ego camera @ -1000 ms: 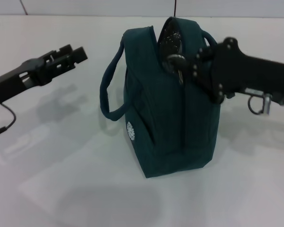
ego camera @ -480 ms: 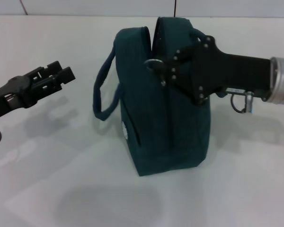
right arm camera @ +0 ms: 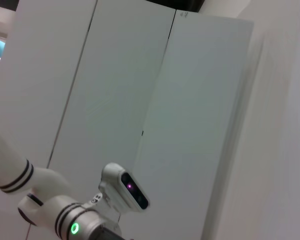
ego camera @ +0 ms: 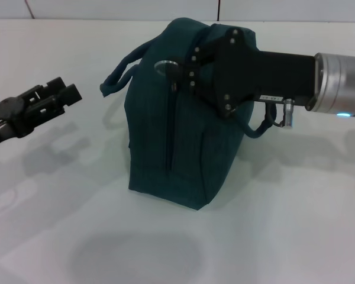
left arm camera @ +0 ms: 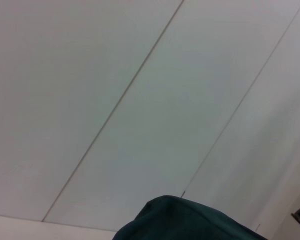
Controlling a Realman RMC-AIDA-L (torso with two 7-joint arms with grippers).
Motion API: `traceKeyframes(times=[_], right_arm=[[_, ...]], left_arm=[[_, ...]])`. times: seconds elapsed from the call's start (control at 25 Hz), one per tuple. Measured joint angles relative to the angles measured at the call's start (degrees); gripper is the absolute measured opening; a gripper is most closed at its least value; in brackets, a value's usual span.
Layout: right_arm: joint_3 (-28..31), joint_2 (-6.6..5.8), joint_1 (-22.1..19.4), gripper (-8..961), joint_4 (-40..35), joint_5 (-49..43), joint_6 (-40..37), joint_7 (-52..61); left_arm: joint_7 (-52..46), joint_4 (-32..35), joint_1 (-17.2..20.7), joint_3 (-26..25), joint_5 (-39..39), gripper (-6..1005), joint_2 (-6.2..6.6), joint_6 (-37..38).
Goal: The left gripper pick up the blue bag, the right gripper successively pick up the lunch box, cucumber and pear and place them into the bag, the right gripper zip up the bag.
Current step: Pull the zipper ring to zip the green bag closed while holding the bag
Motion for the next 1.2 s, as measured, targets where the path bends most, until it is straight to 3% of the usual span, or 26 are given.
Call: traceKeyframes(times=[0.48, 1.2], right_arm=[[-4.35, 0.00, 0.00, 6, 0.78, 2.85, 4.31, -0.69], [-5.83, 0.00, -0.01, 6, 0.80, 3.83, 4.81, -1.91]], left_arm=[[0.17, -0.54, -1.56, 0.52, 6.53, 802, -1.42, 1.01], [-0.08, -2.90, -5.50, 2.93, 7.58, 800, -1.59, 1.76]])
